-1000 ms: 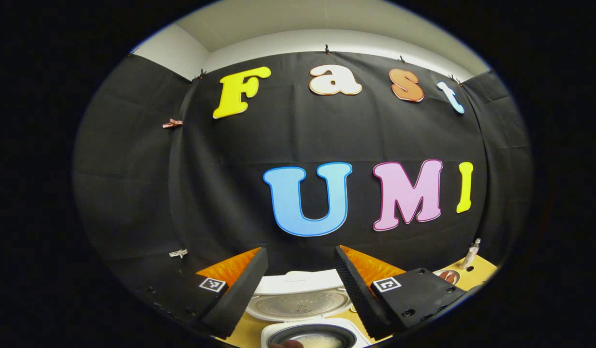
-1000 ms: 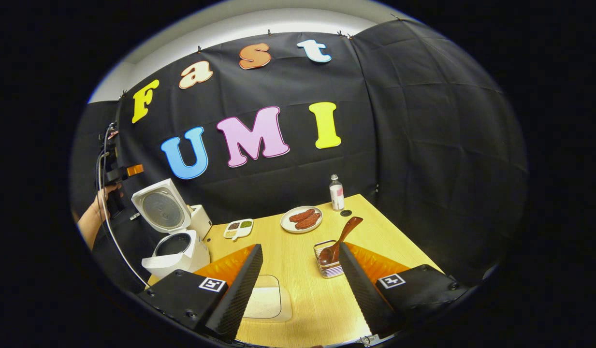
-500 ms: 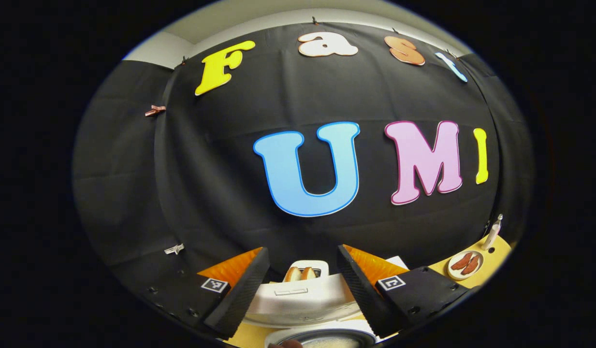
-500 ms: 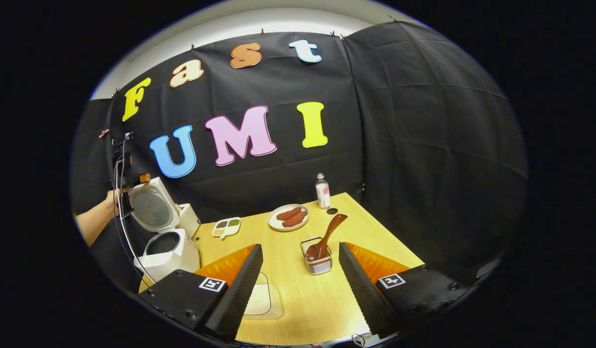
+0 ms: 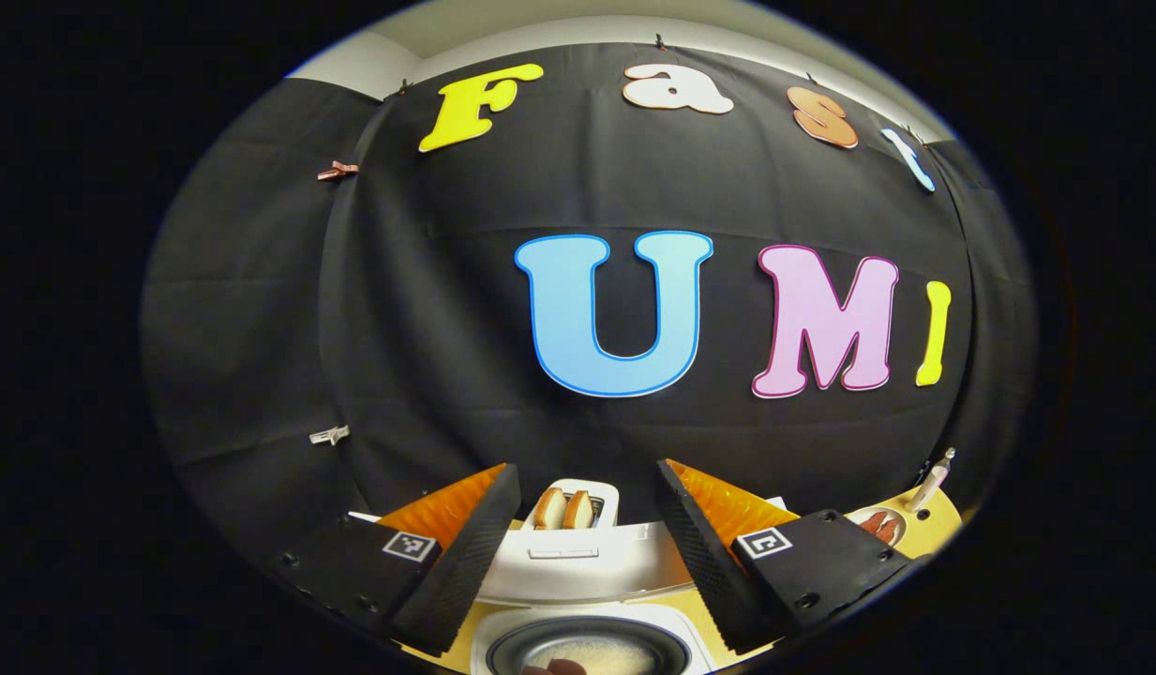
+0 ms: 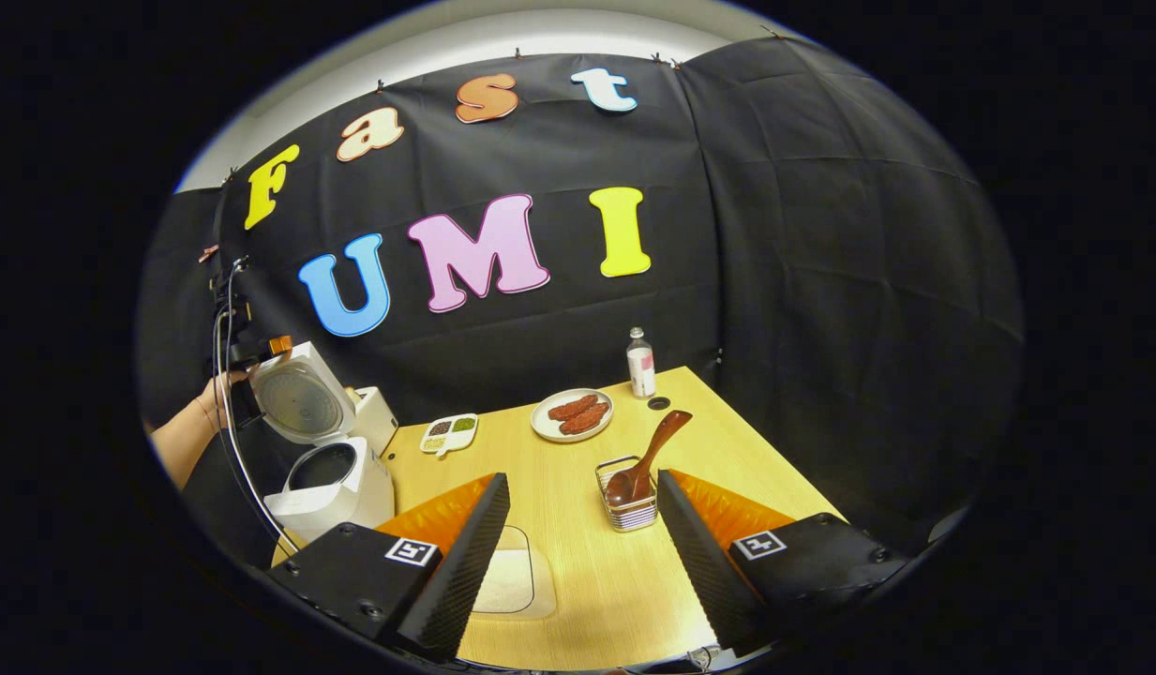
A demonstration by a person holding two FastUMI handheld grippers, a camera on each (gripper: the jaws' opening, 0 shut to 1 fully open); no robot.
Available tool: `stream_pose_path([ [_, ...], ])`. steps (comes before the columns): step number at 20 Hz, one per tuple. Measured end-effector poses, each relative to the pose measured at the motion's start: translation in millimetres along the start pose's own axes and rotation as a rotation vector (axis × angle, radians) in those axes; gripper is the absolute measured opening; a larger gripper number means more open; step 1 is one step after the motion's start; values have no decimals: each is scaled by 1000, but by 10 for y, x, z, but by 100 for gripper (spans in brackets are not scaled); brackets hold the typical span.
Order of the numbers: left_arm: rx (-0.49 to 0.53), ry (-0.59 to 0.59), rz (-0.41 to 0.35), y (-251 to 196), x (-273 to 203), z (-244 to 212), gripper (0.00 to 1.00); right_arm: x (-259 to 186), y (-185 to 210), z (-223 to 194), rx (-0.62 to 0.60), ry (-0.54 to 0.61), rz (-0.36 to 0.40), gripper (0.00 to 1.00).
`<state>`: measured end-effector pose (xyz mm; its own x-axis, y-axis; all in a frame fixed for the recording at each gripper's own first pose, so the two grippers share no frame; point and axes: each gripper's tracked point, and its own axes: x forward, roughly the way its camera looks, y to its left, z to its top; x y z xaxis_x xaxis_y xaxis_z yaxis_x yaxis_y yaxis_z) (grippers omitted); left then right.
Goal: Close the left gripper, press the button to open the rice cooker; take a wooden spoon from the chopstick holder with the right hand, scoop a spoonful of rice and pour it into the rice cooker, then put the wooden spoon back into the chopstick holder.
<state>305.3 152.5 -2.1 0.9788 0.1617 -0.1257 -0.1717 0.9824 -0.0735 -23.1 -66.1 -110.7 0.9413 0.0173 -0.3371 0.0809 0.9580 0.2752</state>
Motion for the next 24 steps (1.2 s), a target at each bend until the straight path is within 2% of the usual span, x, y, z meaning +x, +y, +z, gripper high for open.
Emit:
stream_pose_path([
  [11, -17, 97, 54, -103, -923, -859, 100, 9, -18, -55, -2, 31, 59, 98],
  [17, -15, 141, 88, -131, -1111, -1267, 100, 18, -68, -50, -18, 35, 67, 98],
  [24, -6, 199, 83, -187, -1292, -1736, 100, 8, -110, -132, -3, 55, 64, 98],
])
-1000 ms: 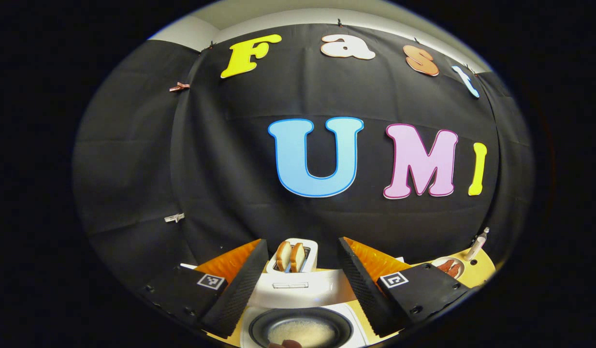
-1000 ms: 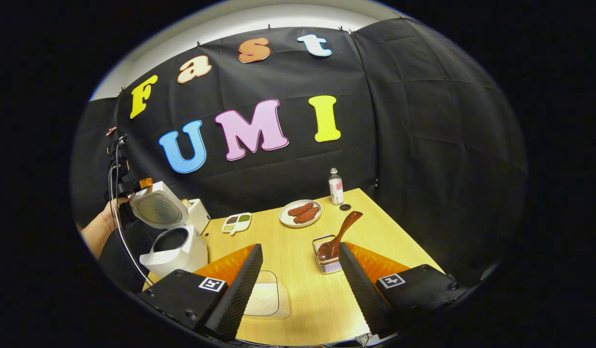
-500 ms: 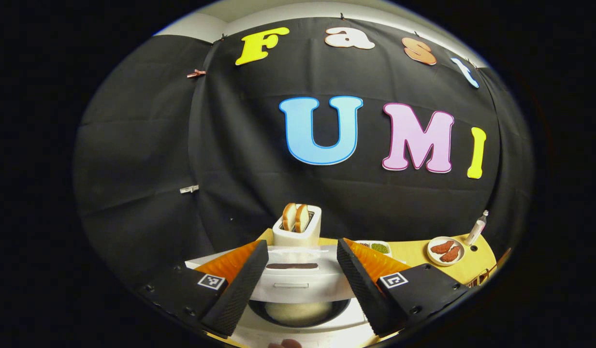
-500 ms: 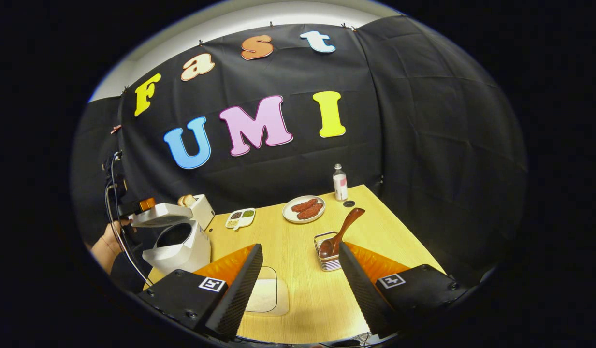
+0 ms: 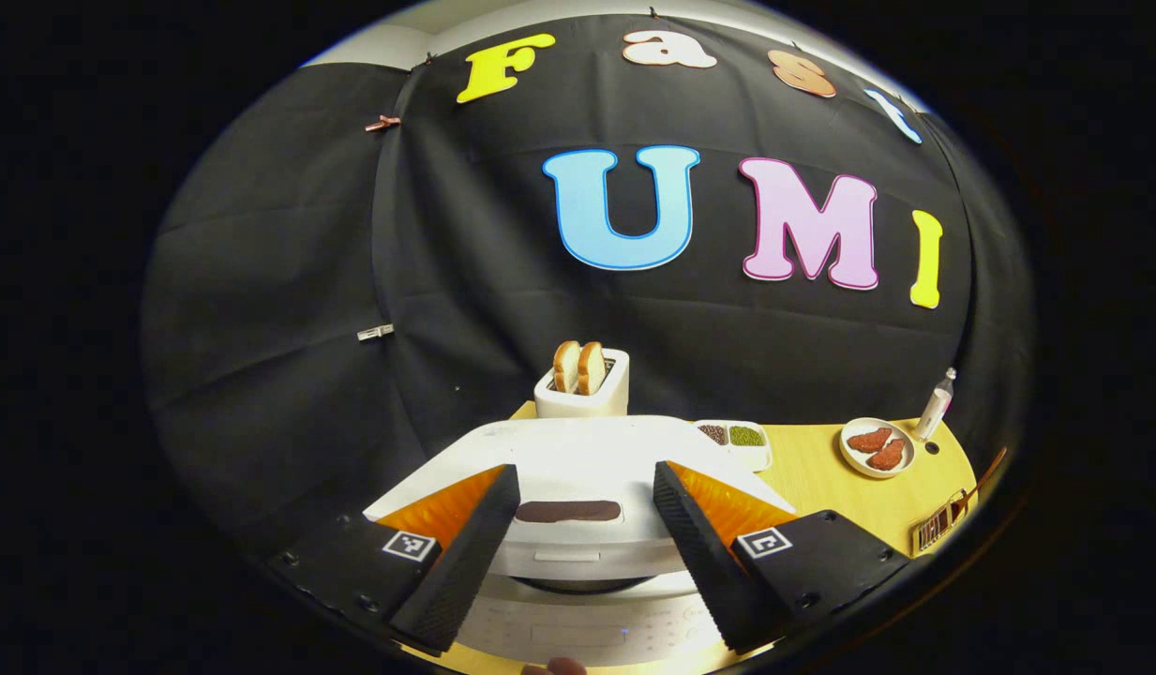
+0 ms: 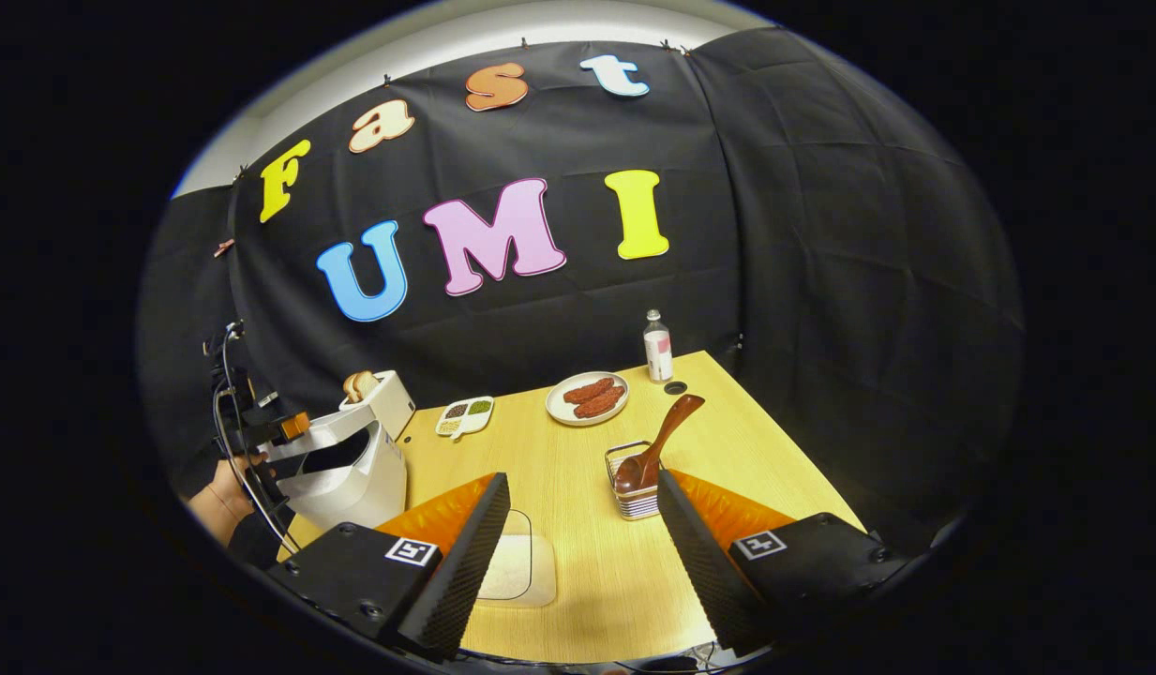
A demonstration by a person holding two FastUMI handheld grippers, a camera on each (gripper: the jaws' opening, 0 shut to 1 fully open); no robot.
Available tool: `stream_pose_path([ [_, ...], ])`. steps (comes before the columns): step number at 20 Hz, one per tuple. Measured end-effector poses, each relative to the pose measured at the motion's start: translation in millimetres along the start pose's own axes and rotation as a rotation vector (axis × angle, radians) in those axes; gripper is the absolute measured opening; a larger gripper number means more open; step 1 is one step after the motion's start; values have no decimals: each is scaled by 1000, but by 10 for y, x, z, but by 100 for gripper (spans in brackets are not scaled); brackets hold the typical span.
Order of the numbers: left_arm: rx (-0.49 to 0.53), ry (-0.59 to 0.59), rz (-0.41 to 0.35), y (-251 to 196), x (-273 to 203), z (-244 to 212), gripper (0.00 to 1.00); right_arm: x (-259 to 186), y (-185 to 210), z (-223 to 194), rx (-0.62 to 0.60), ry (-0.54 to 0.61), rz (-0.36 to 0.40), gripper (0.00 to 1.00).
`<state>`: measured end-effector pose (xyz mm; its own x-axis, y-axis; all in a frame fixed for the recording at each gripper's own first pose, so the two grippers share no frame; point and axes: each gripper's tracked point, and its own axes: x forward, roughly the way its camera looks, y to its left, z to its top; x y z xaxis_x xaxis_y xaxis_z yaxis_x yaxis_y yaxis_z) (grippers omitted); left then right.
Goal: Close the left gripper, press the button to open the rice cooker; take a wooden spoon from the chopstick holder with the right hand, scoop a spoonful of rice and pour it into the rice cooker, then put the wooden spoon back into the chopstick holder.
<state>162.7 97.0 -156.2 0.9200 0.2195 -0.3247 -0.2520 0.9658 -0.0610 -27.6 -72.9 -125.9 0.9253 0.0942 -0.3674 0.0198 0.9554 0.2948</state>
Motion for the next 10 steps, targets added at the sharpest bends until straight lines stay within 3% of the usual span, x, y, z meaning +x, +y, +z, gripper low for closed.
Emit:
stream_pose_path([
  [10, 8, -36, -31, -51, -2, -541, 100, -59, 1, -49, 1, 2, -5, 98],
])
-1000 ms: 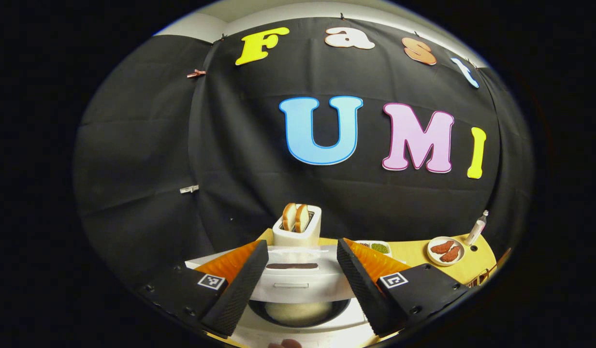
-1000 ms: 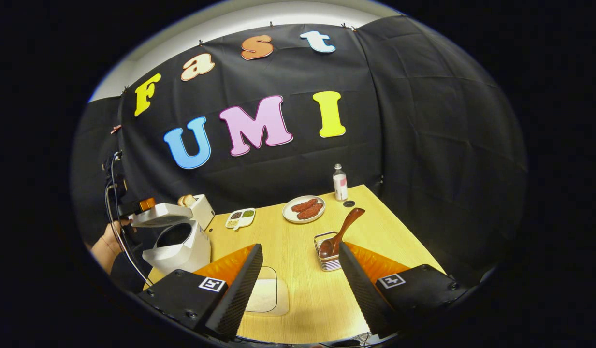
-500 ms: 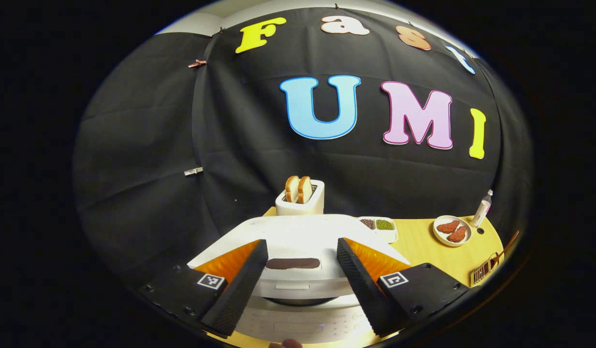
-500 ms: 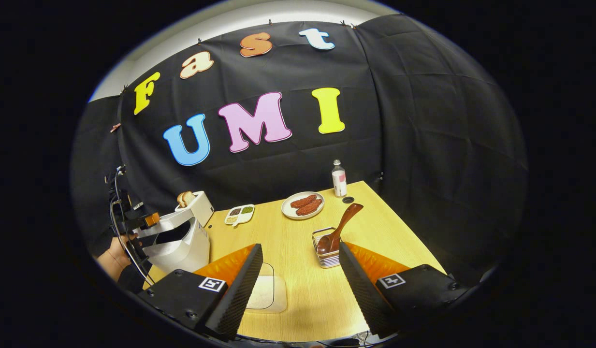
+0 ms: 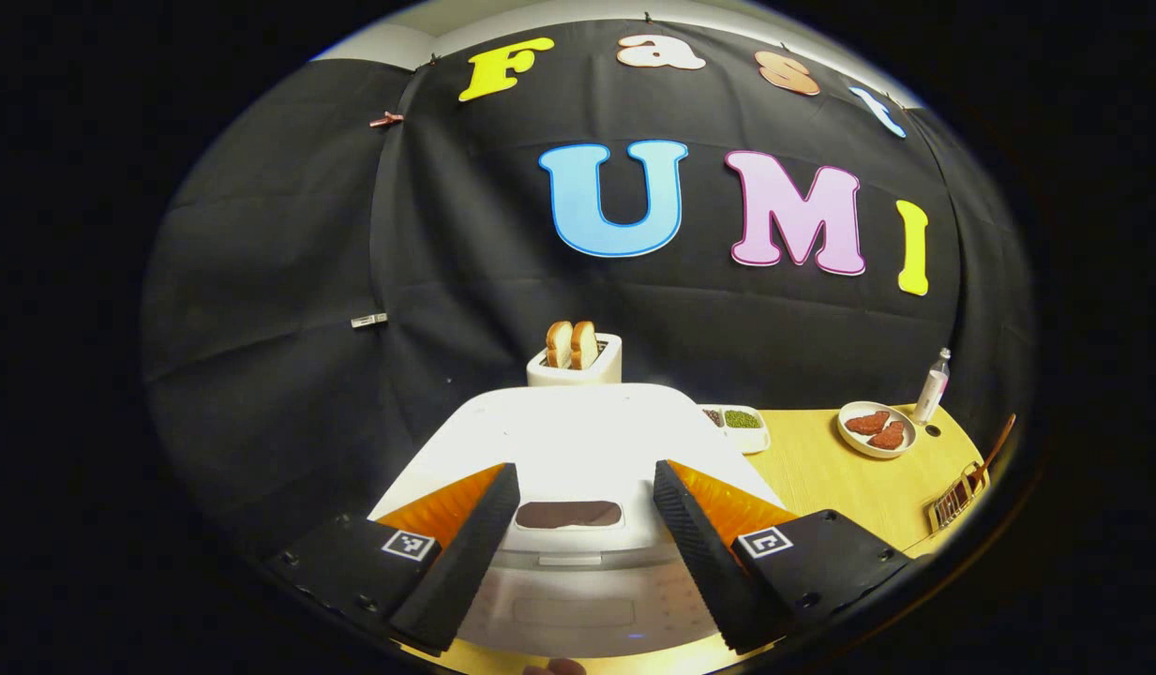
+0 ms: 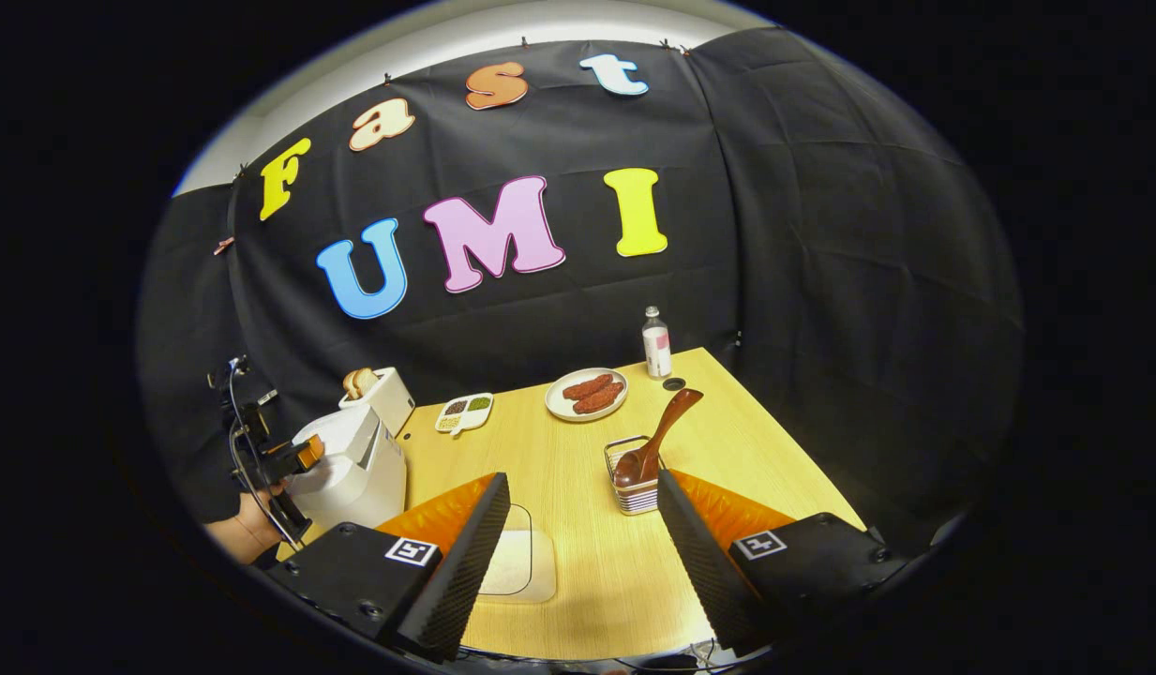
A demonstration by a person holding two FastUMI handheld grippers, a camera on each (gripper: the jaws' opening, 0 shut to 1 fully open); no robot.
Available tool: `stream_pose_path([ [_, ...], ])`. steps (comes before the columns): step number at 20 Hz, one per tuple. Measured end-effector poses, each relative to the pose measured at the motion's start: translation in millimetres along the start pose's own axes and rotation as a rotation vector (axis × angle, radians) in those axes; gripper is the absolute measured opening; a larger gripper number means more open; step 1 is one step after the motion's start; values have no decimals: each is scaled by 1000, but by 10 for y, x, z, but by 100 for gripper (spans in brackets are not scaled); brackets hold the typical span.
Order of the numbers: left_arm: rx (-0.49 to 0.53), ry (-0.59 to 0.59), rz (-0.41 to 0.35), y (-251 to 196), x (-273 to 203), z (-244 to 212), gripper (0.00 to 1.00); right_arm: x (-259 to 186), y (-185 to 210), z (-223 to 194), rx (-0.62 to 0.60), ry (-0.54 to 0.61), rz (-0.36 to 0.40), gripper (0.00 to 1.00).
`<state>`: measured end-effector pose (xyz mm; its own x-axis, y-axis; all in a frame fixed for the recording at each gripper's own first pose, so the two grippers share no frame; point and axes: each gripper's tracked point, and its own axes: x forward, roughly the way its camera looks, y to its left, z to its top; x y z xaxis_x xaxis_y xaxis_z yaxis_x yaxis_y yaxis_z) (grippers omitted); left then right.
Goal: Close the left gripper, press the button to open the rice cooker; take a wooden spoon from the chopstick holder with the right hand, scoop a spoonful of rice and pour it into the rice cooker, then put the wooden spoon back into the chopstick holder.
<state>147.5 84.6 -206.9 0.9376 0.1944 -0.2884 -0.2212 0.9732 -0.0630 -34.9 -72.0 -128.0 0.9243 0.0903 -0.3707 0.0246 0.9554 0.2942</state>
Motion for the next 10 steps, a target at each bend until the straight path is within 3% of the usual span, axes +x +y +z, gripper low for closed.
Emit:
stream_pose_path([
  [10, 12, 15, 6, -21, -12, -184, 100, -12, 4, 3, 0, -2, -3, 98],
])
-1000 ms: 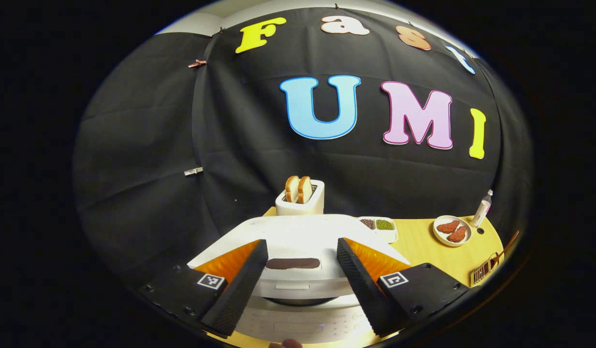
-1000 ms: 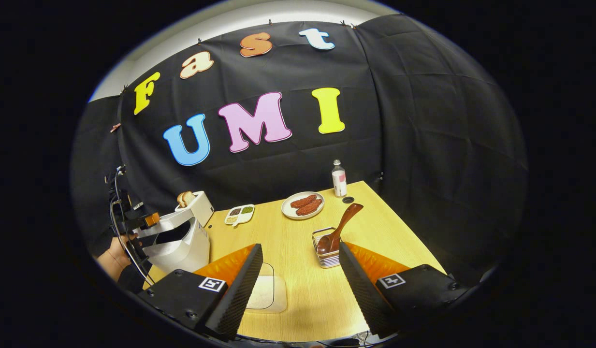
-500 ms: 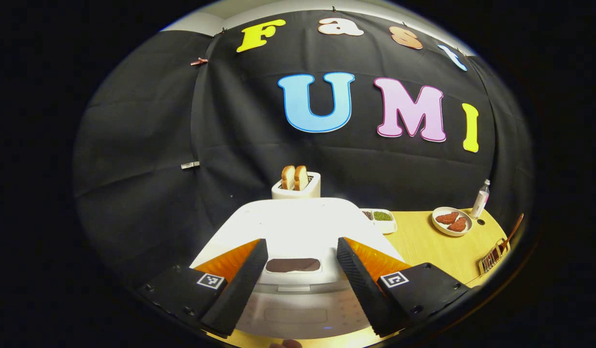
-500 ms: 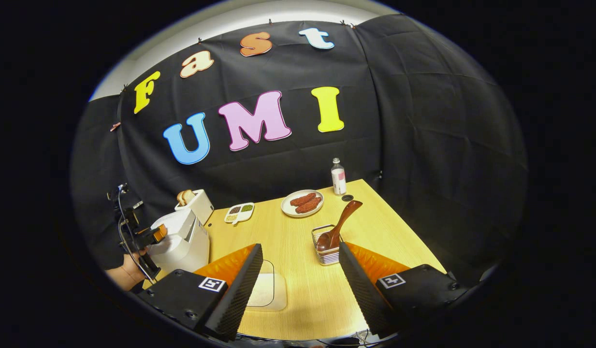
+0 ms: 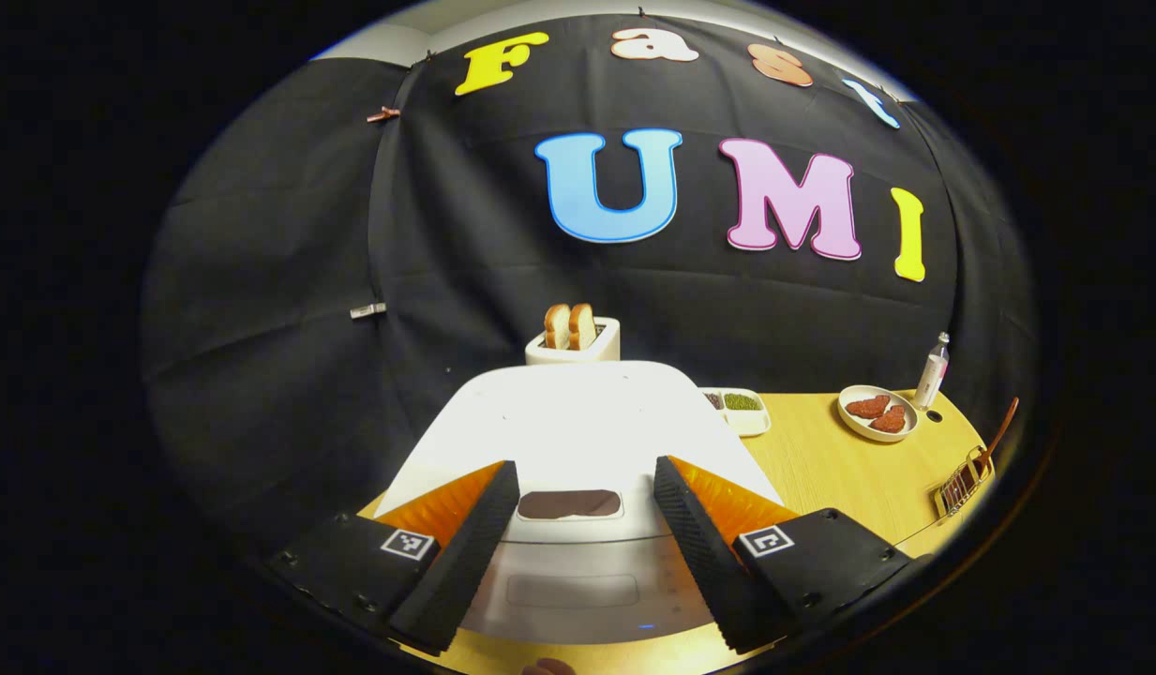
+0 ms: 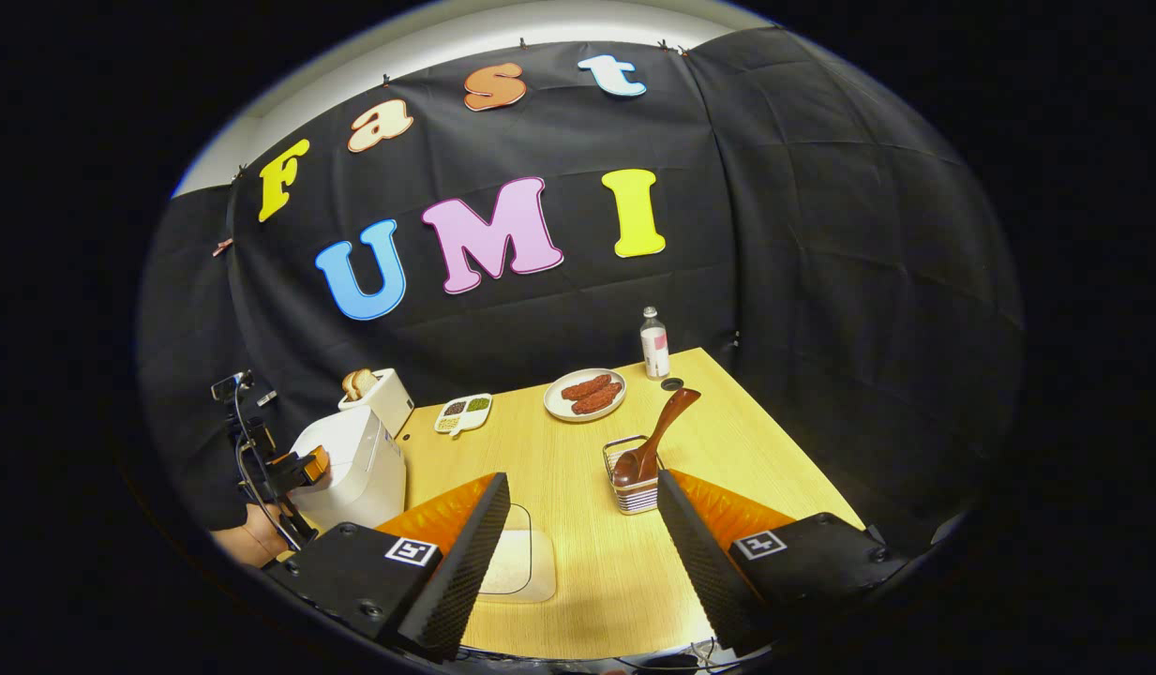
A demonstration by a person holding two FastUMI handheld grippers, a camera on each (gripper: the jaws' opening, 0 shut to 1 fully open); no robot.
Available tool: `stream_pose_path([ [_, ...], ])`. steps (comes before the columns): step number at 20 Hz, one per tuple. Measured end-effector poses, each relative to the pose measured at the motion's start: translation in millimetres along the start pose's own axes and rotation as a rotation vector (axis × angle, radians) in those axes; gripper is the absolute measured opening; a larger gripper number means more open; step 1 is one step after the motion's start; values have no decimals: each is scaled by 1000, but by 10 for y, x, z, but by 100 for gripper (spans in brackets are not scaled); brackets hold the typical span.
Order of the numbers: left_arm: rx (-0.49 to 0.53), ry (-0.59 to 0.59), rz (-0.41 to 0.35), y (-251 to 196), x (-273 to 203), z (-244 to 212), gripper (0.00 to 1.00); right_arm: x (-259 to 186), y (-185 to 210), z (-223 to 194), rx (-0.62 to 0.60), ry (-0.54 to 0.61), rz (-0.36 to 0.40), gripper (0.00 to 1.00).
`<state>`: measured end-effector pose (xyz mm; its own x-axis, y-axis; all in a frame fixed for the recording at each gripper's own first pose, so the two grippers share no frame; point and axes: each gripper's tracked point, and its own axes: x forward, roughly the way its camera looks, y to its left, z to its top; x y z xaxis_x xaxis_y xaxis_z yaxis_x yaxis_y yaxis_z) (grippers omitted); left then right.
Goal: Close the left gripper, press the button to open the rice cooker; take a wooden spoon from the chopstick holder with the right hand, scoop a spoonful of rice and pour it into the rice cooker, then put the wooden spoon back into the chopstick holder.
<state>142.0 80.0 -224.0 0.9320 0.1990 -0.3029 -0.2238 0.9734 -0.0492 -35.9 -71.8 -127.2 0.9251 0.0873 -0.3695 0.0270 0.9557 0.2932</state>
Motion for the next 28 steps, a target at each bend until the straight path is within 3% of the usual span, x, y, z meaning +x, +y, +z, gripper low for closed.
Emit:
stream_pose_path([
  [15, 45, 30, -45, 2, -33, 50, 100, -6, 64, 59, 20, -20, 13, 99],
  [23, 16, -49, -70, 75, -304, 416, 96, 2, 191, 151, 10, -41, 38, 98],
  [28, 24, -131, -127, -11, -683, 815, 96, 0, 311, 280, -9, -72, 58, 98],
])
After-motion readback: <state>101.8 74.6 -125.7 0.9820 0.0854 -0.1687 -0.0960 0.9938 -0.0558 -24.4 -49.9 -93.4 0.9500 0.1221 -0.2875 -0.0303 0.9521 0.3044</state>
